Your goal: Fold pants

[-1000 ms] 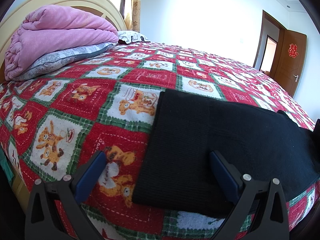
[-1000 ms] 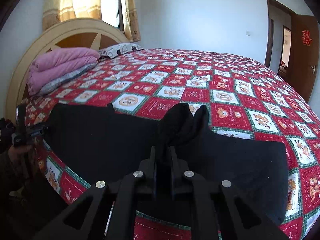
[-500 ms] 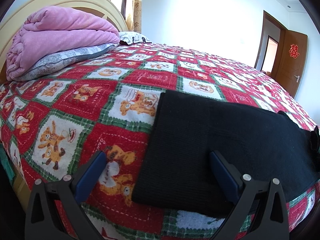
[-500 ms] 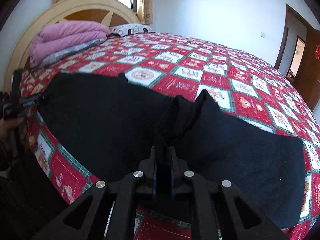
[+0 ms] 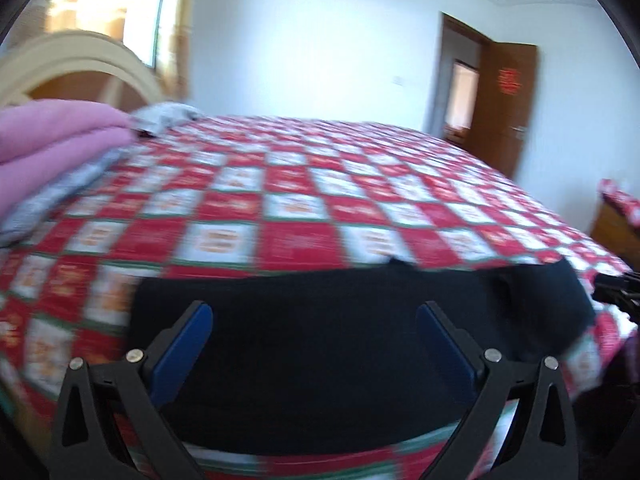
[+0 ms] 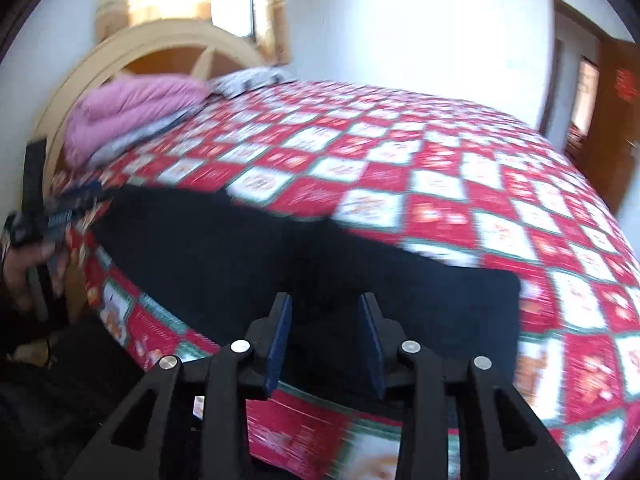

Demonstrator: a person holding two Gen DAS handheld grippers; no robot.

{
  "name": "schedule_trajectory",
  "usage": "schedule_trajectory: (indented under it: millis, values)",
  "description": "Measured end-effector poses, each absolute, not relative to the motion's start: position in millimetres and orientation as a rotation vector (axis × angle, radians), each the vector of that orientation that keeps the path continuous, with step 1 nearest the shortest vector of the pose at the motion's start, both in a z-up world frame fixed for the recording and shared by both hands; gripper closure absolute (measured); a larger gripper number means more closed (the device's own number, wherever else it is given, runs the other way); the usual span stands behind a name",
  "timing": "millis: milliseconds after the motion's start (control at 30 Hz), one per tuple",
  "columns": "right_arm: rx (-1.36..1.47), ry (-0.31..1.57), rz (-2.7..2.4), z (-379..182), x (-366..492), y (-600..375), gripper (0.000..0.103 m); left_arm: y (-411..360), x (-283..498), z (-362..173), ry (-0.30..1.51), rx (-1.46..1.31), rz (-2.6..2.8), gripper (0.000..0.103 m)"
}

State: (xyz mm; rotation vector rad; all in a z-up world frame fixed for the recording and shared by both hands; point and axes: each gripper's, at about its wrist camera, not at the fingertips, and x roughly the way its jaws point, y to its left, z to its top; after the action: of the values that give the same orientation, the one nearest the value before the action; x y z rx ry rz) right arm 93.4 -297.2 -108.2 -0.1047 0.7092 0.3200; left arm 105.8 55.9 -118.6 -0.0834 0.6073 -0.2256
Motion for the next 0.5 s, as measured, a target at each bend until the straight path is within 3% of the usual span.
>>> schedule_trajectory:
  millis: [167,500]
  values:
    - [0.005,0.713,0.252,-107,81,-349,0.066,-11,118,-131,0.706,-0.098,-0.402,0.000]
    - [-0.283,0.717,0.307,-157,74,-300,0.066,-67,114,-153,0.755,-0.035,-0.440,0.000]
